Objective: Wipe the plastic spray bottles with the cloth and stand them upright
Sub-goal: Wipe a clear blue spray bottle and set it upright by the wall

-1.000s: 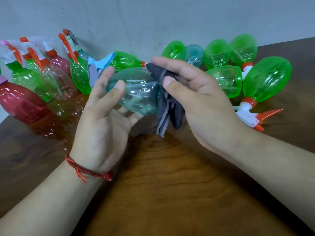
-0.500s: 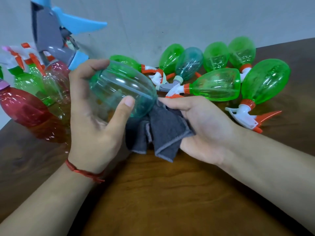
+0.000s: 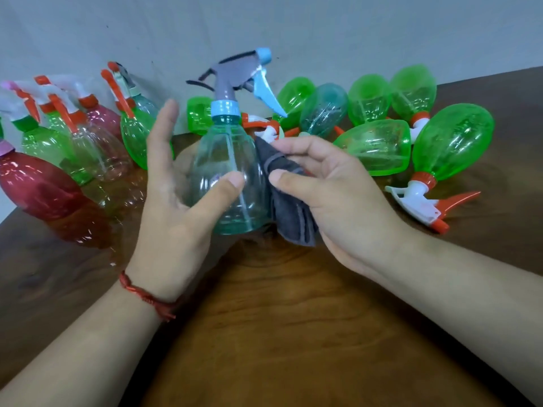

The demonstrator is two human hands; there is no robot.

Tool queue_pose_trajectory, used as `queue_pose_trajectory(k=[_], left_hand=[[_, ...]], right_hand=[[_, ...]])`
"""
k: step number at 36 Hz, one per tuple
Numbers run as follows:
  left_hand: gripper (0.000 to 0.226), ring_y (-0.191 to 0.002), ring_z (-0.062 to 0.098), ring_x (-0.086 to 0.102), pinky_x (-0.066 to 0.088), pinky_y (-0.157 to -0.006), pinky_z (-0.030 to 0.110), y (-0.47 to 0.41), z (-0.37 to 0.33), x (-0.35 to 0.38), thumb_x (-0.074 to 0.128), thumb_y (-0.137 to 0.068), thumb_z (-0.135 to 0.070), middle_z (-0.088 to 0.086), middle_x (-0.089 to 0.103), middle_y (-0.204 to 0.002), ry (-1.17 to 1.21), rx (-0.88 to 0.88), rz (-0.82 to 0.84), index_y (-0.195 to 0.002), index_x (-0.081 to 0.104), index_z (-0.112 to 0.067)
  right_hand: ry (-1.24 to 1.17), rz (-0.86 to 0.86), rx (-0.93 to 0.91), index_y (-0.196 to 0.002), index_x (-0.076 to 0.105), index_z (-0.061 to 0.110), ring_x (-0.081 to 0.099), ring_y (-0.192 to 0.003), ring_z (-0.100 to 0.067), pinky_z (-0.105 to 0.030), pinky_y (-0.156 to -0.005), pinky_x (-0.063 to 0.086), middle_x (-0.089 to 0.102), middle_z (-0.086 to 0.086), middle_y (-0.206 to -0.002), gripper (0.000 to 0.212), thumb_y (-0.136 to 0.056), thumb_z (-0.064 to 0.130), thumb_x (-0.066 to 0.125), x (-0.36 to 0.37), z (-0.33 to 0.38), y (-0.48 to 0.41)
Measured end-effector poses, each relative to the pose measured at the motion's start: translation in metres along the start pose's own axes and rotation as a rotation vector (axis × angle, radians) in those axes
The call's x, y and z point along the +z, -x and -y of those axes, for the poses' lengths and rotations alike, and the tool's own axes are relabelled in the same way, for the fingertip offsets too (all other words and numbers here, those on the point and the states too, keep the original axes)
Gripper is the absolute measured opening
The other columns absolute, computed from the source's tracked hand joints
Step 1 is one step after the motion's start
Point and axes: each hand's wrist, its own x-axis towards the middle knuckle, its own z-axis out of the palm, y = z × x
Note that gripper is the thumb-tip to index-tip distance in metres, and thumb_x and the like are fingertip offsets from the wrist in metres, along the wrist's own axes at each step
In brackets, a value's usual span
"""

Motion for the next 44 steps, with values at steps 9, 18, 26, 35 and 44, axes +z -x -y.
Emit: queue_pose_trajectory(k=[9,18,26,35,44], left_hand=[[0.075,-0.139,0.009,0.058,0.048,-0.114,0.026,0.001,-0.003,0.004,0.085,-0.09,-0.011,-0.004,0.06,-0.151,-0.229,0.088,0.06,-0.157,0.05,-0.015],[0.076,-0.132,0.012,0.065,0.052,-0.11,0.027,0.012,-0.01,0.014,0.085,-0.084,-0.013,-0.009,0.067,-0.146,-0.146,0.059,0.168,-0.154,0.056,-0.022],[0.079,-0.13,0.009,0.066,0.05,-0.109,0.023,0.012,-0.013,0.02,0.09,-0.081,-0.022,-0.01,0.068,-0.14,-0.272,0.082,0.161,-0.153,0.058,-0.027],[0.079,-0.131,0.017,0.064,0.048,-0.111,0.022,0.014,-0.012,0.019,0.089,-0.08,-0.018,-0.002,0.064,-0.142,-0.358,0.131,0.223,-0.153,0.059,-0.025],[0.076,-0.13,0.003,0.065,0.05,-0.111,0.023,0.014,-0.012,0.023,0.088,-0.079,-0.025,-0.013,0.069,-0.141,-0.242,0.022,0.167,-0.15,0.061,-0.029]], right_hand=[[0.539,-0.034,-0.547,-0.11,0.081,0.027,0.068,-0.112,-0.013,-0.032,-0.102,0.053,0.072,0.001,-0.113,0.032,-0.089,0.004,0.078,-0.012,0.017,-0.003],[0.686,-0.324,-0.68,-0.115,0.078,0.024,0.067,-0.106,-0.005,-0.028,-0.093,0.056,0.07,0.006,-0.11,0.027,-0.092,0.01,0.076,-0.041,0.033,-0.027],[0.829,-0.061,-0.824,-0.118,0.081,0.014,0.069,-0.102,-0.009,-0.025,-0.088,0.054,0.073,0.0,-0.11,0.023,-0.096,0.01,0.075,-0.024,0.022,-0.017],[0.882,-0.255,-0.741,-0.117,0.081,0.02,0.06,-0.1,0.01,-0.01,-0.088,0.045,0.065,0.007,-0.109,0.028,-0.097,0.005,0.068,-0.04,0.031,-0.029],[0.923,0.003,-0.9,-0.116,0.081,0.012,0.068,-0.105,-0.023,-0.034,-0.091,0.054,0.072,-0.003,-0.112,0.028,-0.095,-0.002,0.069,-0.026,0.017,-0.019]])
